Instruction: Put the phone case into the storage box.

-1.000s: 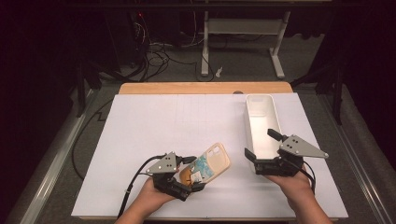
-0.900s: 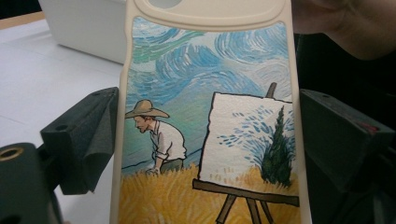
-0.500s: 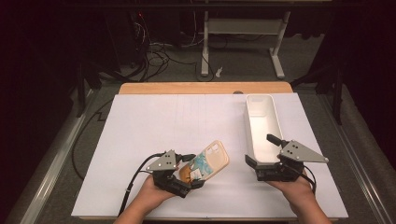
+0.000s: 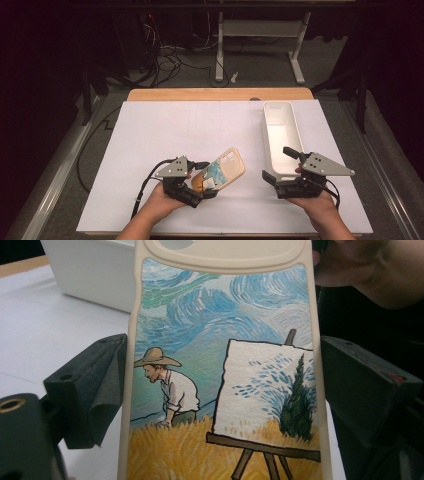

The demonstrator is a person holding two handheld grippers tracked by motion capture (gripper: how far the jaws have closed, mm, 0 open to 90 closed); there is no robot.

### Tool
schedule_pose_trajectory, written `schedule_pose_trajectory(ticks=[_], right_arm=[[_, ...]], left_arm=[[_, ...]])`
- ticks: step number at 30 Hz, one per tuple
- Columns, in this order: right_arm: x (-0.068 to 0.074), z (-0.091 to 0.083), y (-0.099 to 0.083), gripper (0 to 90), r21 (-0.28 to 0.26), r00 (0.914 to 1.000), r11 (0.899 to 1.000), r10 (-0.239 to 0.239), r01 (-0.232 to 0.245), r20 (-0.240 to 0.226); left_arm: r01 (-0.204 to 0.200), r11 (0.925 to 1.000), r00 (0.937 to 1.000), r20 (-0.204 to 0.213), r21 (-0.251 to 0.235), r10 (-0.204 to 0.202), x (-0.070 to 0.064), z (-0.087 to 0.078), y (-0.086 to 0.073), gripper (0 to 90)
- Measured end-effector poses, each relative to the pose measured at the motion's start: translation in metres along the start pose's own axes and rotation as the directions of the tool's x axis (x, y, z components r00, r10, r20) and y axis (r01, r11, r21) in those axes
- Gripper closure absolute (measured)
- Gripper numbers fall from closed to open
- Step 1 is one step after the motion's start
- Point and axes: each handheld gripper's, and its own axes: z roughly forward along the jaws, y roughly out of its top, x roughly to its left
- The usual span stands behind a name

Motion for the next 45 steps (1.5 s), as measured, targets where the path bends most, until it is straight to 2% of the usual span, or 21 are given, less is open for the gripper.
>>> schedule_pose_trajectory(ticks=[3,8,13,14,23,28,29,34,38,45], right_arm=[[0.001,0.000,0.000,0.3,0.002,0.9998,1.000,-0.001,0.001,-0.021],[0.003,0.001,-0.001,0.3,-0.001,0.9986,1.000,0.013,-0.013,-0.051],[0.006,0.003,-0.001,0.3,-0.003,0.9947,1.000,0.024,-0.024,-0.100],[0.007,0.004,-0.001,0.3,-0.006,0.9910,0.999,0.039,-0.040,-0.128],[0.010,0.005,-0.002,0.3,-0.008,0.9791,0.998,0.060,-0.062,-0.195],[0.012,0.006,-0.002,0.3,-0.011,0.9628,0.996,0.086,-0.091,-0.256],[0.012,0.006,-0.002,0.3,-0.011,0.9628,0.996,0.086,-0.091,-0.256],[0.015,0.007,-0.002,0.3,-0.018,0.9516,0.995,0.085,-0.095,-0.295],[0.017,0.007,-0.001,0.3,-0.025,0.9434,0.995,0.082,-0.095,-0.321],[0.021,0.009,-0.001,0.3,-0.024,0.9338,0.996,0.072,-0.086,-0.351]], left_arm=[[0.003,0.9997,0.9999,0.010,-0.025,-0.002,0.002,0.000,0.000,11.4],[-0.005,0.9997,0.9997,0.023,-0.025,0.005,-0.001,0.001,-0.001,11.3],[-0.018,0.9998,0.9989,0.043,-0.012,0.019,-0.006,0.003,-0.003,11.3],[-0.020,0.9997,0.9986,0.048,-0.010,0.021,-0.007,0.003,-0.004,11.3],[-0.035,0.9993,0.9957,0.086,-0.013,0.036,-0.013,0.006,-0.004,11.3],[-0.035,0.9993,0.9945,0.099,-0.013,0.036,-0.013,0.005,-0.005,11.3],[-0.035,0.9993,0.9945,0.099,-0.013,0.036,-0.013,0.005,-0.005,11.3],[-0.025,0.9992,0.9913,0.128,-0.030,0.029,-0.014,0.006,-0.007,11.2],[-0.026,0.9993,0.9906,0.133,-0.028,0.030,-0.015,0.006,-0.008,11.2],[-0.025,0.9991,0.9879,0.152,-0.034,0.030,-0.015,0.007,-0.009,11.2]])
